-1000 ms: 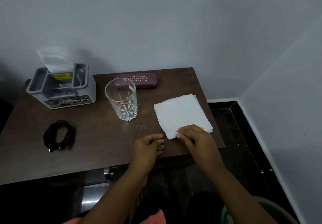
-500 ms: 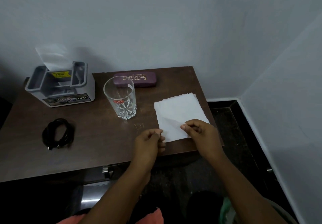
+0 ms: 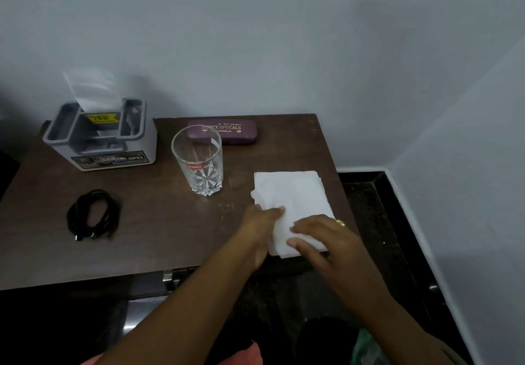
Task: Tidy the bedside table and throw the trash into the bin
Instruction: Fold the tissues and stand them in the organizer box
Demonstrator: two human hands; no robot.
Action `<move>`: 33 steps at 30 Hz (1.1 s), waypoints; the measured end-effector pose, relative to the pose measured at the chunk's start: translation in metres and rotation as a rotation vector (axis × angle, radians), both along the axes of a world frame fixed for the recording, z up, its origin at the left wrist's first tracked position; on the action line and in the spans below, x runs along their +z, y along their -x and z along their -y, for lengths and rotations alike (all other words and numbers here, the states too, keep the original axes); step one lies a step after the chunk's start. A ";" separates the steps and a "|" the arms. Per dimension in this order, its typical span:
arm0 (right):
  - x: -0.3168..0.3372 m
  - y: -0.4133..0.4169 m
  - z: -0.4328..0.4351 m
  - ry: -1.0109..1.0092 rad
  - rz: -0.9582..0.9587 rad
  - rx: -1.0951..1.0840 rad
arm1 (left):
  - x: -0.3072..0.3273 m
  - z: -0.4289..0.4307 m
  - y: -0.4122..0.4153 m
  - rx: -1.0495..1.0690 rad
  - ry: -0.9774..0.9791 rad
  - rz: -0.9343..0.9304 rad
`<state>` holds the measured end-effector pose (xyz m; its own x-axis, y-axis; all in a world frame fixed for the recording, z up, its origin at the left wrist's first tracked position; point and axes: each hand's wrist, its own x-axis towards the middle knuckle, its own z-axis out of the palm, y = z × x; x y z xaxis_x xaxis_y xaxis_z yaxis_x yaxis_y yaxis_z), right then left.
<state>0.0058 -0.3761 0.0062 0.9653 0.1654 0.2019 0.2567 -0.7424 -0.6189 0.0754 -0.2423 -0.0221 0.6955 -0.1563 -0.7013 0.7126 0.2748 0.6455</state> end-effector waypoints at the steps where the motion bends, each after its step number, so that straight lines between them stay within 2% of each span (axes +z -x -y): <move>1: 0.000 0.002 0.001 -0.114 -0.016 -0.082 | 0.001 -0.001 0.001 -0.006 -0.013 0.017; 5: -0.002 -0.001 0.016 -0.469 -0.110 -0.446 | 0.013 -0.008 0.000 -0.056 0.066 0.046; 8: -0.004 -0.006 0.023 -0.614 -0.268 -0.528 | 0.024 -0.015 0.000 -0.091 0.171 0.053; 10: 0.000 -0.005 0.017 -0.570 -0.250 -0.517 | 0.027 -0.017 0.001 -0.099 0.211 0.060; 13: 0.005 -0.004 -0.004 -0.361 -0.055 -0.404 | 0.021 -0.022 0.001 -0.076 0.191 0.077; 15: 0.002 -0.007 -0.025 -0.313 -0.068 -0.321 | 0.012 -0.025 0.002 -0.051 0.181 0.080; 19: -0.014 -0.023 -0.058 -0.371 -0.218 -0.344 | -0.002 -0.030 0.005 0.031 0.207 0.090; 23: -0.025 -0.039 -0.066 -0.449 -0.290 -0.427 | -0.005 -0.029 0.007 0.097 0.202 0.094; 28: -0.030 -0.047 -0.061 -0.488 -0.322 -0.497 | -0.004 -0.026 0.003 0.062 0.083 0.142; 33: -0.031 -0.046 -0.061 -0.432 -0.294 -0.454 | -0.004 -0.023 0.000 0.058 -0.072 0.202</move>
<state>0.0522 -0.3149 -0.0247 0.9446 -0.3047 -0.1219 -0.2452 -0.4083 -0.8793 0.0751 -0.2198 -0.0259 0.8295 -0.0664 -0.5545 0.5510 0.2591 0.7933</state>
